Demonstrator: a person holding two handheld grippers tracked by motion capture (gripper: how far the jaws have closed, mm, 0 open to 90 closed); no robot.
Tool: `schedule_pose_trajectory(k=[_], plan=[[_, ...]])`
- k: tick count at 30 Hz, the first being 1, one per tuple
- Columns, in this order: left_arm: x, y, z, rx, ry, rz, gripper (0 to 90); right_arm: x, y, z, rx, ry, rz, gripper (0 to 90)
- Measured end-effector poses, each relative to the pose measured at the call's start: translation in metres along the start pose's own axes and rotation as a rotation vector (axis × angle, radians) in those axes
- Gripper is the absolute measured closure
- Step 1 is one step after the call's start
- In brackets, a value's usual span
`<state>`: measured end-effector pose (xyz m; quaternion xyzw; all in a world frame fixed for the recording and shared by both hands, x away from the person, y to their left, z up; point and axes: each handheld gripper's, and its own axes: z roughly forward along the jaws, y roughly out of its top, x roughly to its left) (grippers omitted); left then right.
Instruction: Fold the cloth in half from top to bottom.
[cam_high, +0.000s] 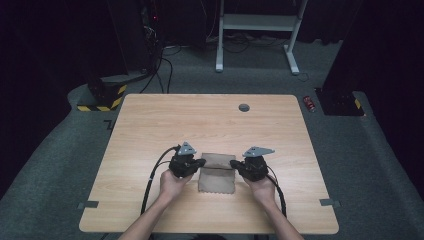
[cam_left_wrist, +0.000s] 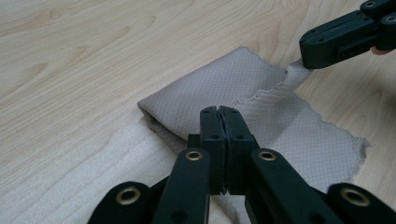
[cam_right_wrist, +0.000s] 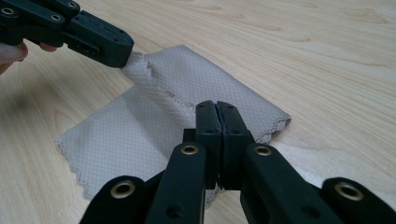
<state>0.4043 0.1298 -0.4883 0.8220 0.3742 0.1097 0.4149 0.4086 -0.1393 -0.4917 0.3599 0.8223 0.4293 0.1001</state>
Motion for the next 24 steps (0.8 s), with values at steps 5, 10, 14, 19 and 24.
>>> schedule_pose_trajectory(k=[5, 10, 14, 19, 24], plan=[[-0.002, -0.004, -0.003, -0.009, -0.003, -0.003, 88.8, 0.002, -0.003, 0.000, 0.002, 0.010, -0.002, 88.5], [-0.005, -0.005, -0.007, -0.015, -0.006, 0.008, 88.9, 0.005, -0.005, -0.003, 0.001, 0.015, -0.014, 88.5], [-0.007, -0.007, -0.007, -0.016, -0.010, 0.004, 88.9, 0.007, -0.007, -0.006, 0.003, 0.019, -0.012, 88.5], [-0.010, -0.010, -0.007, -0.011, -0.012, 0.014, 88.9, 0.009, -0.011, -0.007, 0.001, 0.023, -0.015, 88.5], [-0.012, -0.013, -0.010, -0.013, -0.017, 0.014, 88.9, 0.011, -0.016, -0.008, 0.006, 0.032, -0.014, 88.5]])
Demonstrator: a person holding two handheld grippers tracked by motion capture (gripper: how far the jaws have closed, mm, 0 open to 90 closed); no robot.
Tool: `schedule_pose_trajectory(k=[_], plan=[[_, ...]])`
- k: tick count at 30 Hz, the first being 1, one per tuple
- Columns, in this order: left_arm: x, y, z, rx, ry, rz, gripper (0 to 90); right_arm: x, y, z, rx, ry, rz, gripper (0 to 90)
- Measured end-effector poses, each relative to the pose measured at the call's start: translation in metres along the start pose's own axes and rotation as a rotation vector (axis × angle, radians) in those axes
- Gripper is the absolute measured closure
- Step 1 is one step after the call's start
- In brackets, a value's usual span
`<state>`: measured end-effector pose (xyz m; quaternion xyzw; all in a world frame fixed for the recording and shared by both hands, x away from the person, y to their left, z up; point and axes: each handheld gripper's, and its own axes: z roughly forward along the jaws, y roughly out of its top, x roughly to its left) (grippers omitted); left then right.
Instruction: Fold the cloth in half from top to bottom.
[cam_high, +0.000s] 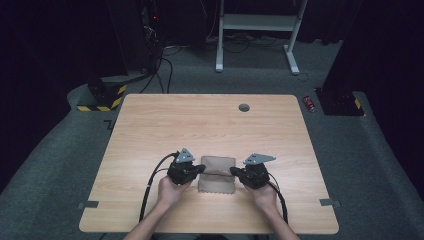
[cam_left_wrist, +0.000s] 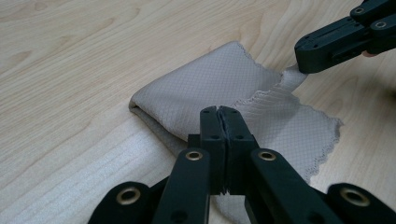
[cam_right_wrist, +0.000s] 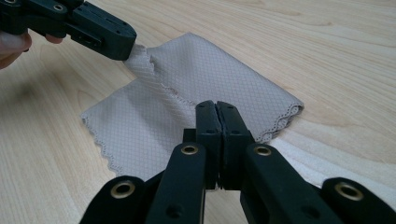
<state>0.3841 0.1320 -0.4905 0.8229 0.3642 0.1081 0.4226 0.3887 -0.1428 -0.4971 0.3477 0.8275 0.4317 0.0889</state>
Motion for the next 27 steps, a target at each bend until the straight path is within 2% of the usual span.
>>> schedule_pose_trajectory(k=[27], plan=[[-0.017, -0.020, -0.006, 0.038, 0.005, 0.064, 88.7, 0.019, -0.020, -0.006, 0.014, 0.032, -0.036, 88.5]])
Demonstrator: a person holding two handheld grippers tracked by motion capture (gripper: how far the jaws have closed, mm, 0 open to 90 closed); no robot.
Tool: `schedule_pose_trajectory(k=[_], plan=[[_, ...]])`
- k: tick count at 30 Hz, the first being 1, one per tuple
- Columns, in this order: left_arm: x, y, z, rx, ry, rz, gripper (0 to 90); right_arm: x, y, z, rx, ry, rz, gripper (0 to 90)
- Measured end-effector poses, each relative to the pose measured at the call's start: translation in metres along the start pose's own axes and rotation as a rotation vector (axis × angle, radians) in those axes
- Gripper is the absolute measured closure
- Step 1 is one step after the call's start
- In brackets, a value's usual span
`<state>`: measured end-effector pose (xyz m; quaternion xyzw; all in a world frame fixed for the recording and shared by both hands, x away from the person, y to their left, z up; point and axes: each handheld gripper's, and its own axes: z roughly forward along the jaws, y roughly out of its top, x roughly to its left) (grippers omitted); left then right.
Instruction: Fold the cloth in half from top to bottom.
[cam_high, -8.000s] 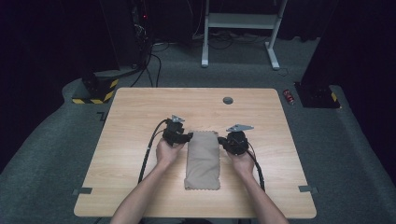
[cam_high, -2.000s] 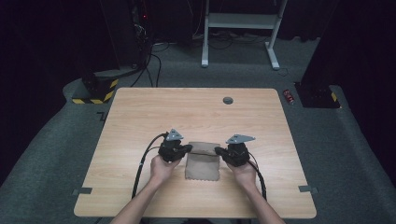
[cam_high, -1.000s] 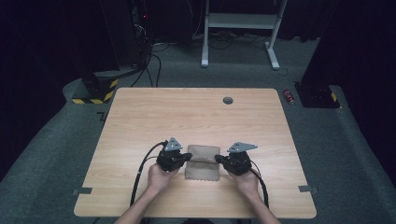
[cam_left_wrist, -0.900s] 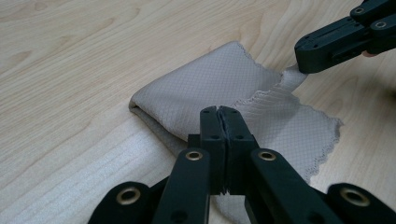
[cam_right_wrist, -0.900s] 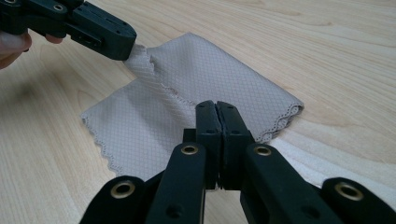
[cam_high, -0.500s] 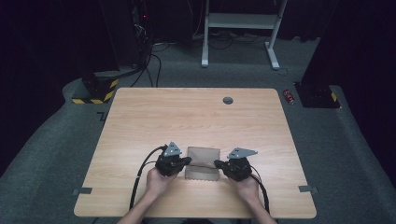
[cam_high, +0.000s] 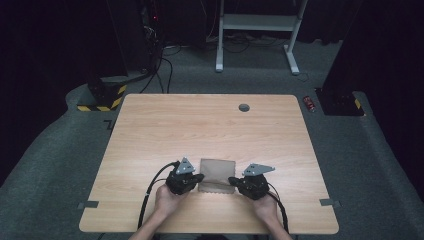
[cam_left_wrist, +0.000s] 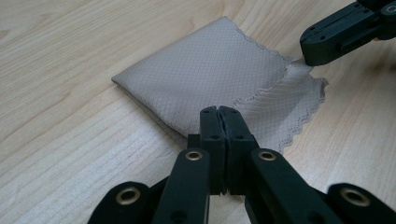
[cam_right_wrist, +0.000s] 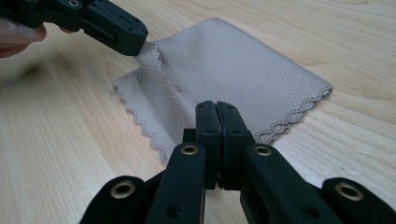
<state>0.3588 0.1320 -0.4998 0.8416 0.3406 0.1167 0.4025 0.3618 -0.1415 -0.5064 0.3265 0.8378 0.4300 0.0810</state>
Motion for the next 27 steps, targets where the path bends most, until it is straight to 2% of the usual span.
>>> schedule_pose_trajectory(k=[3, 11, 23, 27], plan=[[-0.001, -0.002, 0.000, 0.001, 0.006, 0.010, 88.7, 0.001, -0.001, 0.000, -0.003, 0.005, 0.001, 88.4], [-0.003, -0.008, -0.003, -0.008, 0.003, -0.001, 88.6, 0.004, -0.003, 0.001, 0.010, 0.017, -0.004, 88.4], [-0.011, -0.013, 0.001, 0.013, -0.008, 0.019, 88.2, 0.006, -0.008, 0.001, 0.037, 0.001, -0.020, 88.2], [-0.011, -0.015, 0.001, 0.015, -0.018, -0.001, 87.7, 0.005, -0.010, 0.001, 0.043, 0.001, -0.018, 87.8]])
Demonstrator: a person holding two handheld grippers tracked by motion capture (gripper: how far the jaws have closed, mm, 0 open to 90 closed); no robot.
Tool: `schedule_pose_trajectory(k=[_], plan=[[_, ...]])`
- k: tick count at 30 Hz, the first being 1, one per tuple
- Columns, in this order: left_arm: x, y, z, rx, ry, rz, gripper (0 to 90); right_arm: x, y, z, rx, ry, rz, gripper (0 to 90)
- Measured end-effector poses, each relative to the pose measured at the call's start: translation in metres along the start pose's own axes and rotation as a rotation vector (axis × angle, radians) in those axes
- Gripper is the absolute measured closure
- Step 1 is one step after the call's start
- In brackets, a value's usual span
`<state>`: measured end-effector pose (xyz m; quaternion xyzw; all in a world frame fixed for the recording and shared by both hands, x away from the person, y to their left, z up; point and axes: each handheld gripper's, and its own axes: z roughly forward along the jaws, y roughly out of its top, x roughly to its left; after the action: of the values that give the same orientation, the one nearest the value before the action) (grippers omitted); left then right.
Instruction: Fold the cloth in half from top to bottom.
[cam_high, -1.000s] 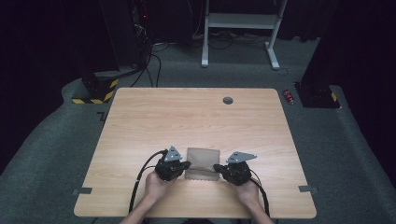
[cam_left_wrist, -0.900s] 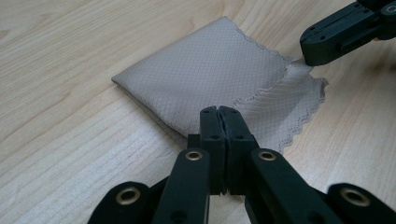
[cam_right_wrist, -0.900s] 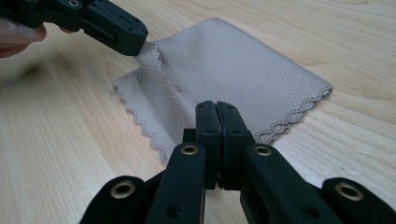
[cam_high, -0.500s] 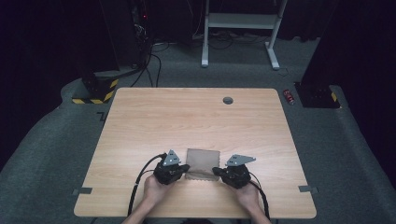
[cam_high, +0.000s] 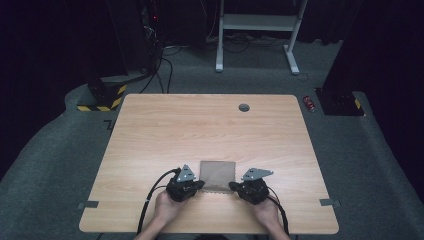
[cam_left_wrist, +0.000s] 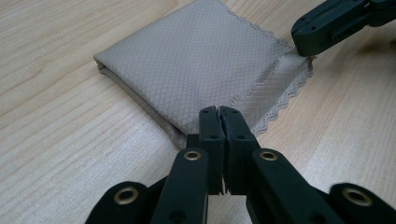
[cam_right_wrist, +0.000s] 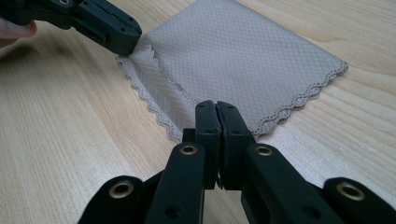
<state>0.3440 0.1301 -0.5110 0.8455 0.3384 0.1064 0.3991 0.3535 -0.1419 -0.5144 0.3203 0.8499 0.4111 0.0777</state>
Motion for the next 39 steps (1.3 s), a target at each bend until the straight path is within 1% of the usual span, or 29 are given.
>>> schedule_pose_trajectory(k=[4, 5, 7, 8, 9, 10, 11, 12, 13, 15, 18, 21, 25, 27, 29, 31, 33, 36, 39], plan=[[0.001, -0.002, 0.000, 0.005, -0.001, -0.002, 87.3, 0.000, -0.001, -0.001, 0.001, 0.000, 0.000, 87.6], [0.001, -0.002, -0.001, 0.005, -0.005, -0.009, 87.2, 0.000, -0.001, -0.001, -0.001, 0.003, 0.005, 87.5], [0.002, -0.002, -0.002, 0.003, -0.008, -0.011, 86.4, 0.000, -0.001, -0.001, -0.002, 0.006, 0.009, 86.8], [0.001, -0.002, -0.003, 0.001, -0.012, -0.019, 85.2, 0.000, -0.001, -0.002, -0.002, 0.006, 0.011, 85.1], [0.002, -0.001, -0.003, 0.000, -0.019, -0.019, 83.3, 0.000, -0.001, -0.002, -0.004, 0.008, 0.014, 82.8], [0.003, -0.001, -0.005, -0.004, -0.029, -0.032, 81.1, -0.001, -0.001, -0.003, -0.006, 0.012, 0.021, 81.1], [0.003, 0.000, -0.006, -0.015, -0.037, -0.053, 78.7, -0.002, -0.001, -0.004, -0.016, 0.012, 0.029, 79.9], [0.004, 0.001, -0.008, -0.026, -0.041, -0.063, 76.0, -0.002, -0.001, -0.005, -0.028, 0.006, 0.030, 79.1], [0.004, 0.003, -0.010, -0.041, -0.037, -0.077, 73.4, -0.002, -0.001, -0.007, -0.036, 0.002, 0.035, 78.6], [0.005, 0.007, -0.012, -0.055, -0.031, -0.085, 69.8, -0.002, 0.001, -0.009, -0.051, -0.003, 0.032, 77.6], [0.004, 0.014, -0.009, -0.056, -0.017, -0.093, 64.9, -0.001, 0.003, -0.008, -0.055, -0.010, 0.036, 77.3], [0.002, 0.018, -0.001, -0.030, -0.005, -0.078, 62.6, -0.002, 0.005, -0.005, -0.052, -0.017, 0.046, 77.0], [-0.002, 0.015, 0.007, 0.009, 0.007, -0.050, 61.7, 0.000, 0.006, 0.001, -0.040, -0.034, 0.035, 76.6], [-0.002, 0.012, 0.007, 0.021, 0.013, -0.040, 61.3, 0.002, 0.005, 0.003, -0.025, -0.039, 0.022, 76.2], [-0.001, 0.007, 0.007, 0.031, 0.018, -0.041, 61.0, 0.004, 0.002, 0.005, -0.009, -0.043, 0.008, 75.2], [0.000, 0.004, 0.004, 0.036, 0.023, -0.044, 60.8, 0.006, -0.001, 0.006, 0.005, -0.044, -0.004, 72.9], [0.001, 0.001, 0.002, 0.046, 0.031, -0.040, 60.5, 0.009, -0.004, 0.006, 0.021, -0.059, -0.024, 69.6], [0.001, -0.004, 0.001, 0.068, 0.045, -0.027, 59.9, 0.013, -0.008, 0.004, 0.020, -0.081, -0.048, 65.7], [0.000, -0.006, -0.001, 0.065, 0.051, -0.022, 59.5, 0.014, -0.011, 0.003, 0.018, -0.099, -0.057, 62.7]])
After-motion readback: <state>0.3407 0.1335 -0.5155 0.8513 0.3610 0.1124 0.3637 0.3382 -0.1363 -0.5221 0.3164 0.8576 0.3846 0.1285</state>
